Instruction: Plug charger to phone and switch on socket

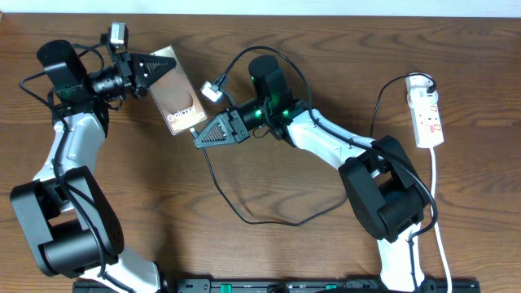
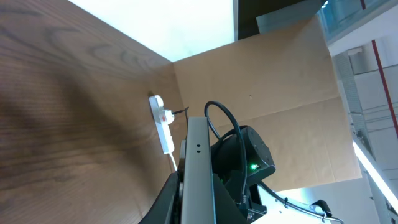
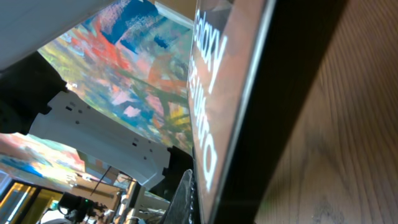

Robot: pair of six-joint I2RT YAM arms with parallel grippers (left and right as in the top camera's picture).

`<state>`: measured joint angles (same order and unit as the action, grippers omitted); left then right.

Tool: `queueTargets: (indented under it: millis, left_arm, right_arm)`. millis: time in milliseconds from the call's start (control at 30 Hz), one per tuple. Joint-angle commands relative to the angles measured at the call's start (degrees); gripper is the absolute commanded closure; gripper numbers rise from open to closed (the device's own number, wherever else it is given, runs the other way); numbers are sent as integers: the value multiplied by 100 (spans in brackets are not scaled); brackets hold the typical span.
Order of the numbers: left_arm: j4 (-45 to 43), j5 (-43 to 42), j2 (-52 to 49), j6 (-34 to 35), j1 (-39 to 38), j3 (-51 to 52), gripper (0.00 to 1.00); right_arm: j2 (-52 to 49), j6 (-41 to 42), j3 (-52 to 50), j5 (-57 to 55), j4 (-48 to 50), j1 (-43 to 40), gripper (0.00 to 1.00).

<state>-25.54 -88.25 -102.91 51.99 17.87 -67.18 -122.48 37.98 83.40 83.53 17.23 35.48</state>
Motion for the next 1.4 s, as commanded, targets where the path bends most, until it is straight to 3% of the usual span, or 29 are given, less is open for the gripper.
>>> queueTargets:
  millis: [0,1367]
  left_arm:
    - [-28,-179,15,-92,-9,-33,93]
    - [-31,-179,15,-98,-68,-33,93]
  right_arm:
    - [-33,35,7,-57,15,-42,99]
    - [-33,1021,7,-914,619,-107,99]
